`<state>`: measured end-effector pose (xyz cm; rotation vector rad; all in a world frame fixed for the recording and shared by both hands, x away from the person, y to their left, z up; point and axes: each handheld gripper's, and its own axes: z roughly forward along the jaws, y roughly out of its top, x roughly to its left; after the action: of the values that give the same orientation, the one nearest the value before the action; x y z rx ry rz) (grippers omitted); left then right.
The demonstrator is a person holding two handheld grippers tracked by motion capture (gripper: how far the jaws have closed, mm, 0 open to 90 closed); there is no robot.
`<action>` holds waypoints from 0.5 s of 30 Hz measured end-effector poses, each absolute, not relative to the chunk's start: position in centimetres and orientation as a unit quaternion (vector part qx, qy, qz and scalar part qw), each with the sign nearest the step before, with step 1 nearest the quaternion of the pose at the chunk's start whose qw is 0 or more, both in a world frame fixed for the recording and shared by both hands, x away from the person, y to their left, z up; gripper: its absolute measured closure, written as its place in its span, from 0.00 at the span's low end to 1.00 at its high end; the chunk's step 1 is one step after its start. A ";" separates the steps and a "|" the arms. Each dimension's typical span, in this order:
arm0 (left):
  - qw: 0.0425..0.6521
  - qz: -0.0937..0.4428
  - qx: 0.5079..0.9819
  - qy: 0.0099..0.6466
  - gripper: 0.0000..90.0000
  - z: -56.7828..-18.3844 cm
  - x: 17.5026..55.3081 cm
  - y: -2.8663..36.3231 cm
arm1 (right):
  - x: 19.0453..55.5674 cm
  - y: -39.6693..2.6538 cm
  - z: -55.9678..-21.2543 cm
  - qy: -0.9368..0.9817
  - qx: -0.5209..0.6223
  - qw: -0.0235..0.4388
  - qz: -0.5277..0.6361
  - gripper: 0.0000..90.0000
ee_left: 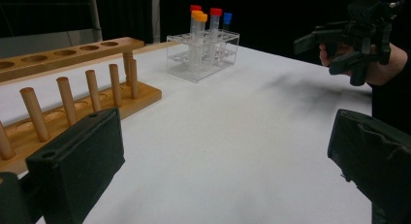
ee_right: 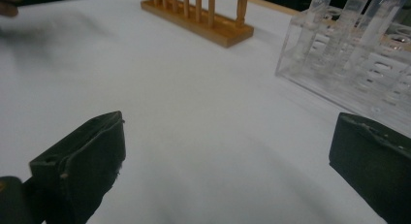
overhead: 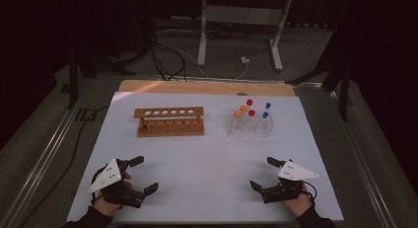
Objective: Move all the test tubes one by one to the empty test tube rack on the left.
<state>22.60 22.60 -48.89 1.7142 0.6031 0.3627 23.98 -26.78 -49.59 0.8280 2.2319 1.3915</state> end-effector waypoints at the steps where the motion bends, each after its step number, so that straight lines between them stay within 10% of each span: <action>1: 0.600 0.157 0.740 0.260 0.01 -48.9 22.6 22.6 | 24.0 -26.7 -49.6 0.797 0.294 0.191 0.492 0.00; 15: 0.602 0.158 0.737 0.264 0.01 -48.9 22.5 22.6 | 23.7 -25.6 -47.3 0.801 0.297 0.130 0.503 0.00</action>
<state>22.53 22.65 -48.85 1.7062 0.6106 0.3663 23.73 -25.63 -47.30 0.8623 2.3272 1.4621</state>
